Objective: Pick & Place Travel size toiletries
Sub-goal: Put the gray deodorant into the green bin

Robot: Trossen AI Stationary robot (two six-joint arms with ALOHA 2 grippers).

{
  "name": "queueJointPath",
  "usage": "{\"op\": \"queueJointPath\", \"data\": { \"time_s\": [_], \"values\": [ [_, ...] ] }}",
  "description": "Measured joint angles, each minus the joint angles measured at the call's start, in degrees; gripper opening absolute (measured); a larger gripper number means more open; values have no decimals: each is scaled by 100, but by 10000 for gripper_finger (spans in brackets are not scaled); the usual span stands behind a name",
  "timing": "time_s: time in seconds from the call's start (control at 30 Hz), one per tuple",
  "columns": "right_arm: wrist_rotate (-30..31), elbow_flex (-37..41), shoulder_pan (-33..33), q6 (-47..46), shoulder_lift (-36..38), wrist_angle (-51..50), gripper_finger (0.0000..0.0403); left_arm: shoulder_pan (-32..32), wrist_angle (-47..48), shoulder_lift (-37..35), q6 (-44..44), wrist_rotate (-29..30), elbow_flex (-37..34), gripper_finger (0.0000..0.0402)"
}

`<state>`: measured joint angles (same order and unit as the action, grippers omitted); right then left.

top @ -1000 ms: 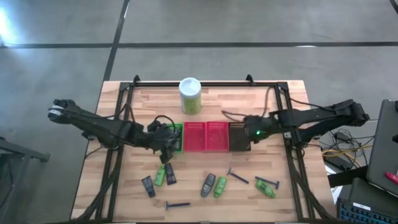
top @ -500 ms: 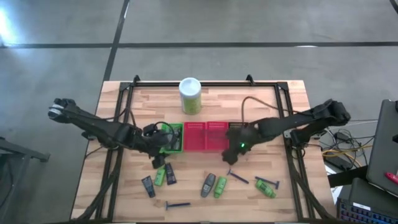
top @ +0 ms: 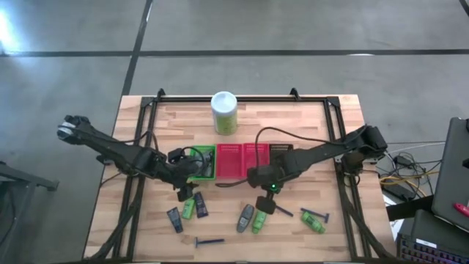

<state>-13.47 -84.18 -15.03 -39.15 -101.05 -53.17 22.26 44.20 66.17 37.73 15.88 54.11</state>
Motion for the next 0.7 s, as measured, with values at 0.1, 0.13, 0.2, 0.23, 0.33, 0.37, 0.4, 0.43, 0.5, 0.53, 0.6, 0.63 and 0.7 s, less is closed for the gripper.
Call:
{"op": "queueJointPath", "data": {
  "time_s": [0.1,0.13,0.2,0.23,0.33,0.37,0.4,0.43,0.5,0.53,0.6,0.63,0.7],
  "values": [
    [19,7,2,15,69,17,368,0,-6,0,135,1,0,300],
    [70,22,2,8,109,15,368,0,-12,0,179,4,0,300],
    [187,49,-2,-9,184,-5,368,0,-15,0,260,20,0,300],
    [227,60,-2,-11,209,-2,368,0,-20,0,288,52,0,300],
    [329,61,2,-12,247,6,368,0,-33,0,319,112,0,300],
    [346,61,2,-12,248,12,368,0,-40,0,325,134,0,300],
    [370,61,2,-12,248,19,368,1,-46,0,328,178,0,300],
    [421,61,2,-14,248,22,368,4,-50,0,351,219,0,300],
    [446,61,0,-14,248,28,368,4,-50,0,509,293,0,300],
    [450,61,2,-15,248,38,368,4,-50,0,607,323,0,300],
    [453,61,2,-13,248,39,368,4,-50,0,715,352,0,300],
    [455,61,2,-10,249,39,368,4,-50,0,739,354,0,300],
    [463,61,2,1,275,37,368,4,-50,0,745,354,0,300]
  ]
}}
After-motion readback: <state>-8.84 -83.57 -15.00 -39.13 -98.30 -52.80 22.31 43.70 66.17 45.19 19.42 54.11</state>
